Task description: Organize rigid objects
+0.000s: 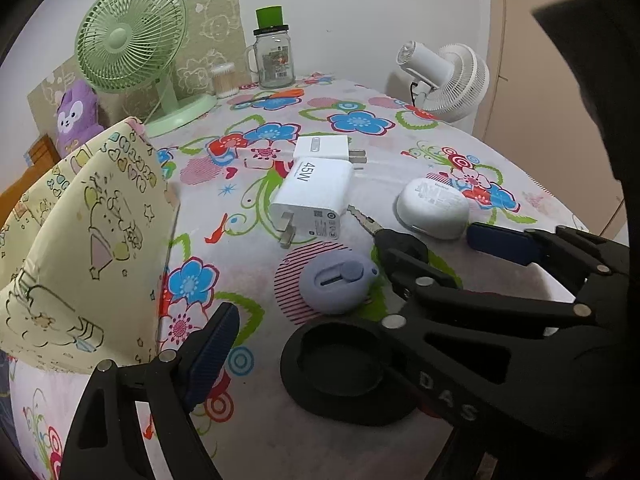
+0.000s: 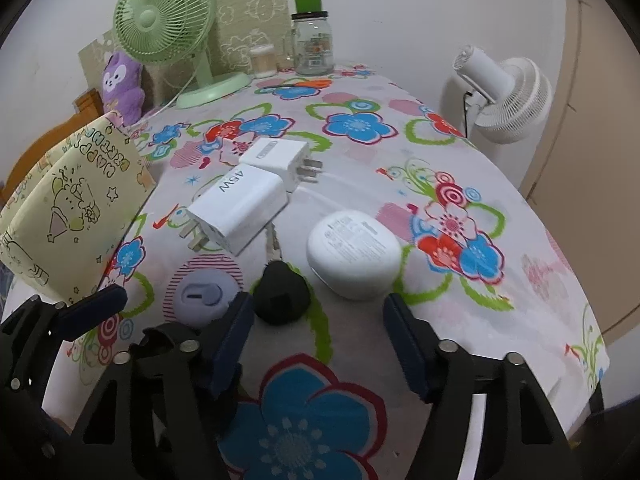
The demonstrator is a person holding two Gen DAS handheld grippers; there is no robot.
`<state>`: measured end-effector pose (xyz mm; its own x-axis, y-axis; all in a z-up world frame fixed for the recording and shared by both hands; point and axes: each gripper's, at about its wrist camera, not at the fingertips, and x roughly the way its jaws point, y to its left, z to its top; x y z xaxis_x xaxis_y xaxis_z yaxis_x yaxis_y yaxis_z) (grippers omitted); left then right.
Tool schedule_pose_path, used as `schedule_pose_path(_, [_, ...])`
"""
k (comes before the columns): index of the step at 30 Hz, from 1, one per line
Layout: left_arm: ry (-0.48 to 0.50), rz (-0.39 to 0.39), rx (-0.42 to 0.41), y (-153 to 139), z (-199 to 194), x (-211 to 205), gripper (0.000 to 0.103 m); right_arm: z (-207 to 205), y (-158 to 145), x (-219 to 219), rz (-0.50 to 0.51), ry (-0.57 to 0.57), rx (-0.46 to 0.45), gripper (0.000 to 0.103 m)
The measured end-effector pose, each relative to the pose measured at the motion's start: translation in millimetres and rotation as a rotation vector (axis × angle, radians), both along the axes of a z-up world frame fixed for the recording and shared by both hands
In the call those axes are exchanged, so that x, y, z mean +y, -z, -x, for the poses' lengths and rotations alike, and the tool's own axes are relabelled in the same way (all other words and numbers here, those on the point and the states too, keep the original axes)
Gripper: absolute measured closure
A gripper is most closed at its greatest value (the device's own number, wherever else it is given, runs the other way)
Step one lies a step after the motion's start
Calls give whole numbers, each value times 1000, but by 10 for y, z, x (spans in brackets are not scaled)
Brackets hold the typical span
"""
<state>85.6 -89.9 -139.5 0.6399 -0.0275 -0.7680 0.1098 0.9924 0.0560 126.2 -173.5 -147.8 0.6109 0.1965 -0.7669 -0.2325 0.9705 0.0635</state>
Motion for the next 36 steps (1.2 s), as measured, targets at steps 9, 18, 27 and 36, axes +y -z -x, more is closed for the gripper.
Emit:
schedule_pose_path(9, [-20, 11, 29, 32, -153, 54, 14, -103, -2, 119, 5, -52, -12, 58])
schedule_pose_path(18, [-4, 10, 27, 37, -283, 27, 14, -221, -12, 115, -12, -58, -3, 69])
schedule_pose_path(27, [33, 55, 37, 25, -305, -9, 34, -247, -24, 55, -44, -49, 12, 69])
schedule_pose_path(36, [74, 64, 39, -2, -283, -78, 56, -222, -33, 0, -51, -33, 23, 69])
